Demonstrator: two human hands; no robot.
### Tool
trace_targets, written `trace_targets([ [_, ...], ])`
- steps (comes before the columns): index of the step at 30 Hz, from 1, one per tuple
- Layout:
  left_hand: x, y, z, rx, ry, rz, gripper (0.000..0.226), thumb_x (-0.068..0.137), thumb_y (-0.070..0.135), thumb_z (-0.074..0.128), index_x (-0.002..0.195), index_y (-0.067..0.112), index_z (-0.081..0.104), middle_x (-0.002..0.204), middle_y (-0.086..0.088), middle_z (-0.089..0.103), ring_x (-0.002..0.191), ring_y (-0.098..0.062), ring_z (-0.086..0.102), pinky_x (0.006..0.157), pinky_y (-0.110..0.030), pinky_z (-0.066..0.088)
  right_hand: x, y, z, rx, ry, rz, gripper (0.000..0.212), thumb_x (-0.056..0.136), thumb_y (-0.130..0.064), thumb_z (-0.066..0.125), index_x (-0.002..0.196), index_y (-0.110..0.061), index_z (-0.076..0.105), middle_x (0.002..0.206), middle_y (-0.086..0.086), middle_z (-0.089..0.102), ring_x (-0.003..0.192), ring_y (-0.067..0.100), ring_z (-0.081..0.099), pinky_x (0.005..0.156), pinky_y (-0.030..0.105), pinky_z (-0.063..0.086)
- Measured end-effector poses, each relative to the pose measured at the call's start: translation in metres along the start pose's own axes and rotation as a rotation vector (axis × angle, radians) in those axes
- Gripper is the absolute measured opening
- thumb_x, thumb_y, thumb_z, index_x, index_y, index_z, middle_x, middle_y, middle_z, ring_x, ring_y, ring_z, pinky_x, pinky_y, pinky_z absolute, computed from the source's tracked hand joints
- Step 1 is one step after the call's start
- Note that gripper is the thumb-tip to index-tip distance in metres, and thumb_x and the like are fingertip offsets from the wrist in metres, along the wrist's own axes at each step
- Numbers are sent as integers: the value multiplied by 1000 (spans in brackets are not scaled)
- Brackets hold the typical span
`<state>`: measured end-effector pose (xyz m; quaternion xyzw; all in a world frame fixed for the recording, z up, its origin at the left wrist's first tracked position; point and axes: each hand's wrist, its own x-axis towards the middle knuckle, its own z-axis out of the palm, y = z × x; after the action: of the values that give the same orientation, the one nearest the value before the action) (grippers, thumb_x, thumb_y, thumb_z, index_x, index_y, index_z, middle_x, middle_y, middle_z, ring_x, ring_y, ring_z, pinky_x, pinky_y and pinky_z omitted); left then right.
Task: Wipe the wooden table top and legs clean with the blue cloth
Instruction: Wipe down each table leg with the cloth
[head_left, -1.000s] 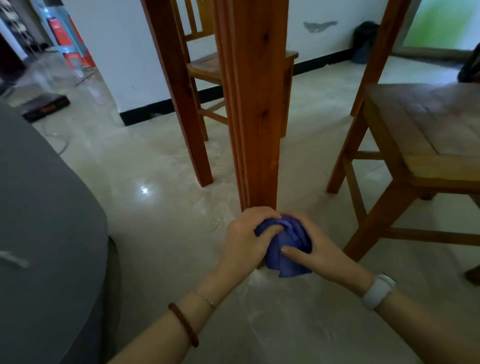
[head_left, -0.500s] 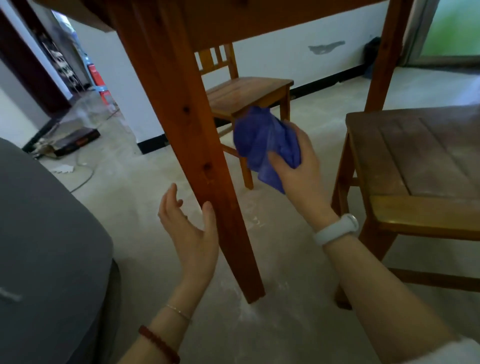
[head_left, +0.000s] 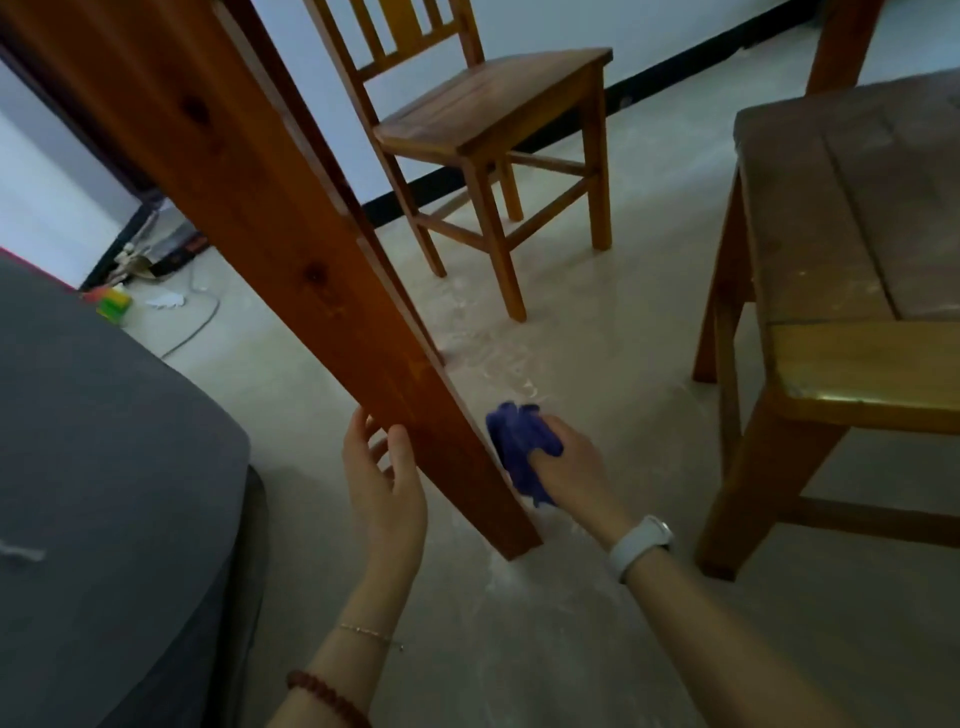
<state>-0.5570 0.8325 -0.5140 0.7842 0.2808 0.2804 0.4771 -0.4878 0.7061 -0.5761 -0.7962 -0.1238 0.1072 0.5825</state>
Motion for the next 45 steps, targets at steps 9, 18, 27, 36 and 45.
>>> trace_targets([
  [9,-2,-21,4,1,-38,-46,51,89,44,34,135,23,28,140,1,39,109,-7,44,93,-29,44,-8,82,44,34,-126,77,28,87,-33,44,103,-13,55,96,7,60,85,23,58,76,37,47],
  [18,0,-54,-4,56,-166,-66,53,88,40,45,136,24,27,139,-2,39,109,-12,47,85,-24,43,-56,97,54,47,192,-72,35,86,-31,50,120,-26,45,113,-3,50,87,7,53,72,20,44],
  [27,10,-108,-37,249,-328,-14,58,89,33,54,139,22,27,141,-5,32,119,-18,44,99,-33,43,-77,108,106,-601,-446,-83,48,88,-12,51,134,-23,41,135,6,38,119,26,41,99,32,39],
  [36,59,-134,-85,1070,-911,-150,52,92,46,39,133,14,40,136,-12,37,124,-32,37,100,-42,37,-70,-4,100,-601,-552,-5,36,86,-10,49,120,-18,53,112,6,50,97,20,51,82,22,37],
  [45,79,-17,-202,554,-606,-215,36,91,27,42,124,14,50,125,-13,50,113,-32,47,89,-39,40,-85,-175,160,-603,-214,307,16,80,-9,46,73,-24,49,67,-9,51,61,10,48,54,13,36],
])
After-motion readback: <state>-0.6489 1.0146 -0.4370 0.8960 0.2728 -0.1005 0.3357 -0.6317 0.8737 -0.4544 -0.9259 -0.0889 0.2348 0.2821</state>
